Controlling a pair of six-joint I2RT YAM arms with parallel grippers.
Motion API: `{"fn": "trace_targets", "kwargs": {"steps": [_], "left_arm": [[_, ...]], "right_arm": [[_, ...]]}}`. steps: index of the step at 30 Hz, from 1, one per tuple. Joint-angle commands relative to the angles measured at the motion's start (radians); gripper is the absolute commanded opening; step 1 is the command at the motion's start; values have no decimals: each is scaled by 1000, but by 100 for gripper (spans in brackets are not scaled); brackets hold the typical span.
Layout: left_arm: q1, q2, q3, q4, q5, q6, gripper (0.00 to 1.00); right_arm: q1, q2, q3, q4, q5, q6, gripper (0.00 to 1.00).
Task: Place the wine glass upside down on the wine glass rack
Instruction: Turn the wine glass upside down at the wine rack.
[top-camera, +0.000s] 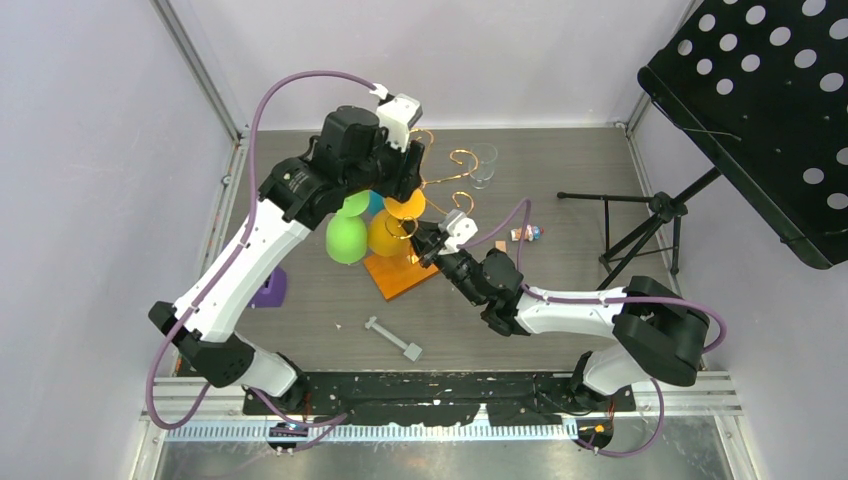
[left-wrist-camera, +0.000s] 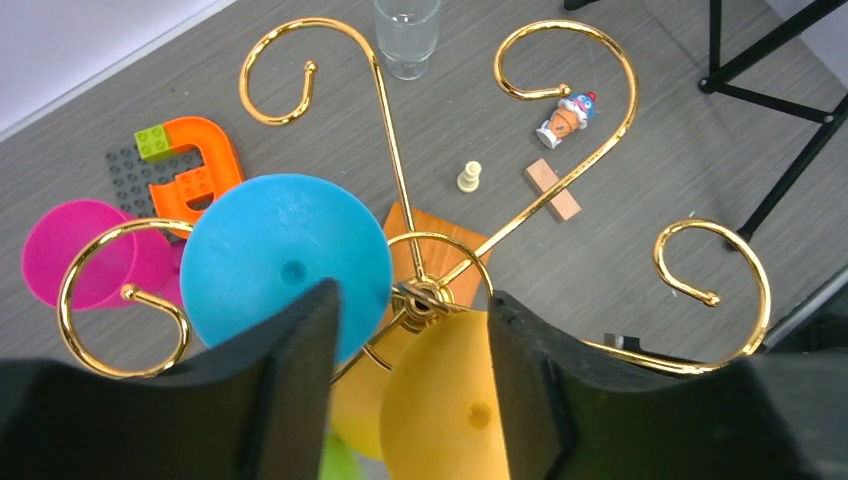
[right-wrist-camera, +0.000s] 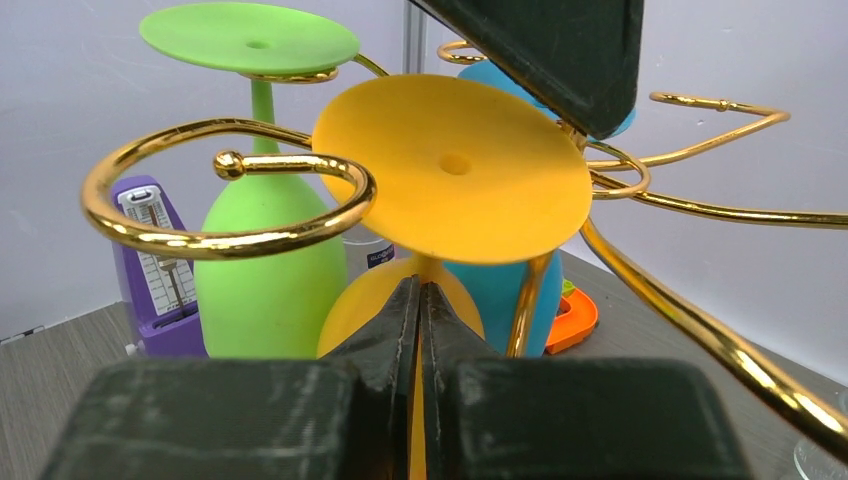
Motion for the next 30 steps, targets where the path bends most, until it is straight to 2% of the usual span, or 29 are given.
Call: {"fn": "trace_targets", "kwargs": {"steps": [1, 6, 12, 23, 30], "left_arm": [[8, 13, 10, 70, 22, -28, 51], [7, 24, 5, 81, 59, -41, 34], [8, 24, -19, 77, 82, -44, 22], [13, -19, -86, 78, 89, -42, 20], [26, -24, -52, 17, 139, -28, 21]], "right_arm": [[3, -20, -2, 15, 11, -15, 8], [4, -20, -1, 13, 16, -19, 9], [3, -20, -1, 18, 29, -25, 12], [3, -4, 16, 56, 38, -41, 37], [4, 31, 35, 86, 26, -56, 43]]}}
